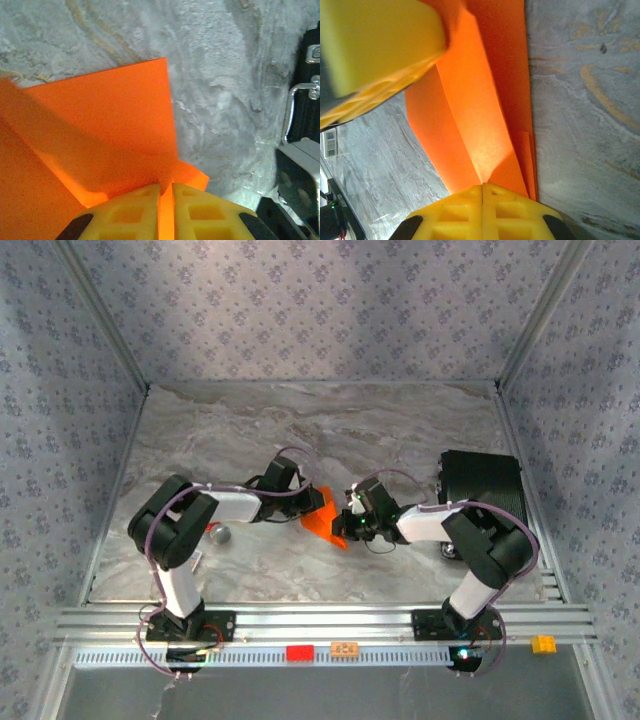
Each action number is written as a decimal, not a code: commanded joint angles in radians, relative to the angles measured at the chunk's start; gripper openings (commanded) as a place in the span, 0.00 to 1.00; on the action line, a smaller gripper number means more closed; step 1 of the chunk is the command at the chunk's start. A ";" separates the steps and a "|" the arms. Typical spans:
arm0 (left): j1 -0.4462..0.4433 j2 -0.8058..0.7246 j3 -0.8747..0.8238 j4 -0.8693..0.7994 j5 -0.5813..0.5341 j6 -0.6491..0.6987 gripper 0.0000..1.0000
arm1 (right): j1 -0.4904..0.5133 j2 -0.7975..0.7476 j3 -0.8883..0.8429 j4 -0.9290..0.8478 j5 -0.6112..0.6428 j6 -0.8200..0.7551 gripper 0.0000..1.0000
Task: Fold a paper plane with a square sheet of paper (pick it up from the middle)
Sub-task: Fourth fold the wing at the center of the table.
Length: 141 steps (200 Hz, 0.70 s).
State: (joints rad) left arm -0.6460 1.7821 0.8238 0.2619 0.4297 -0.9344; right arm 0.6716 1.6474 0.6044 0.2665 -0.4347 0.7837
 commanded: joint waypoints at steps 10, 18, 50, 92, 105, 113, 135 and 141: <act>-0.017 -0.070 0.008 -0.053 0.002 0.028 0.10 | -0.006 0.014 -0.031 -0.075 0.021 0.020 0.01; -0.026 -0.070 0.001 -0.046 0.009 0.021 0.08 | -0.006 0.013 -0.031 -0.076 0.022 0.020 0.01; -0.070 -0.035 -0.003 -0.036 0.020 0.001 0.06 | -0.009 0.015 -0.036 -0.072 0.024 0.025 0.01; -0.074 0.046 -0.002 -0.004 0.007 -0.045 0.05 | -0.007 0.013 -0.045 -0.062 0.021 0.032 0.01; -0.075 0.057 0.012 -0.045 -0.019 -0.042 0.05 | -0.007 0.013 -0.048 -0.064 0.025 0.033 0.01; -0.072 0.060 0.017 -0.067 -0.038 -0.038 0.05 | -0.008 0.012 -0.054 -0.063 0.025 0.034 0.01; -0.056 0.062 0.011 -0.081 -0.065 -0.047 0.04 | -0.006 0.007 -0.061 -0.074 0.032 0.031 0.01; -0.052 0.062 0.014 -0.090 -0.071 -0.045 0.04 | -0.005 0.008 -0.061 -0.079 0.032 0.027 0.01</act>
State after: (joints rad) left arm -0.7185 1.8271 0.8261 0.2348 0.4210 -0.9707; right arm 0.6689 1.6436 0.5850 0.2981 -0.4343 0.8051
